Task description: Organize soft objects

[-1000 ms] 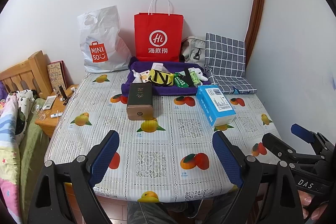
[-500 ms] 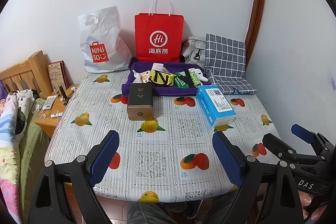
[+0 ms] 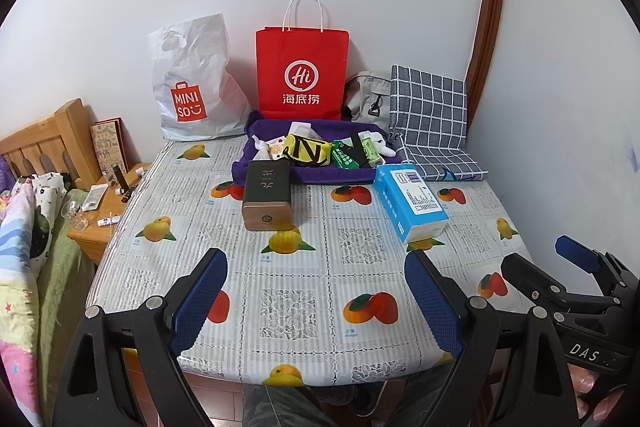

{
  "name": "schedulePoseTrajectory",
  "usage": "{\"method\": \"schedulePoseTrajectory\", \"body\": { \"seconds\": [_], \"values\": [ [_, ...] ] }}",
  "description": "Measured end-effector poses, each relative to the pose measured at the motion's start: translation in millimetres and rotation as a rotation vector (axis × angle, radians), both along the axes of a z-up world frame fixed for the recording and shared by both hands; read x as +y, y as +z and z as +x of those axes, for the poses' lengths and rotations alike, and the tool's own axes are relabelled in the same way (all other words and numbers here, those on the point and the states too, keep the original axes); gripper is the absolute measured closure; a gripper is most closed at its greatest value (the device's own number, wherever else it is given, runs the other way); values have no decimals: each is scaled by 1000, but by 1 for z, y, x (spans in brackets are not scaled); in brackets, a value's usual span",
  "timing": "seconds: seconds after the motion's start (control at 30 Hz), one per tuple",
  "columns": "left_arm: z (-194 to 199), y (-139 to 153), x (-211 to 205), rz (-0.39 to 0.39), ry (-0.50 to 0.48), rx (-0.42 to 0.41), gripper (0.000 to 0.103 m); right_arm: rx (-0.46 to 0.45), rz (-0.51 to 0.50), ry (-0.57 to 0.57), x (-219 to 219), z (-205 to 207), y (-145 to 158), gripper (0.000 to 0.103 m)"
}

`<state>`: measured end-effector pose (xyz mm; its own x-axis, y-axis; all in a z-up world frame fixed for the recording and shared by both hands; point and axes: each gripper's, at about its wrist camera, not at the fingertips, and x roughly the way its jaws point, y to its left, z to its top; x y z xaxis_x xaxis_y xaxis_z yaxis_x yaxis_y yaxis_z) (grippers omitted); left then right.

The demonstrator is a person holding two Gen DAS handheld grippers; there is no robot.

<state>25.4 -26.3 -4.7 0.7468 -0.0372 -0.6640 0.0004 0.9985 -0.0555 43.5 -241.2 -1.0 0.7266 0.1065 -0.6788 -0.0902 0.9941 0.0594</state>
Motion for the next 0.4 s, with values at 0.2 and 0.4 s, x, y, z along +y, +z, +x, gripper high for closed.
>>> {"method": "schedulePoseTrajectory", "body": {
  "seconds": [0.2,0.4],
  "values": [
    [0,1,0,0,2,0,13,-1,1,1,-1,0,1,1],
    [1,2,0,6,-2,-5,13,-2,0,3,0,0,1,1]
  ]
}}
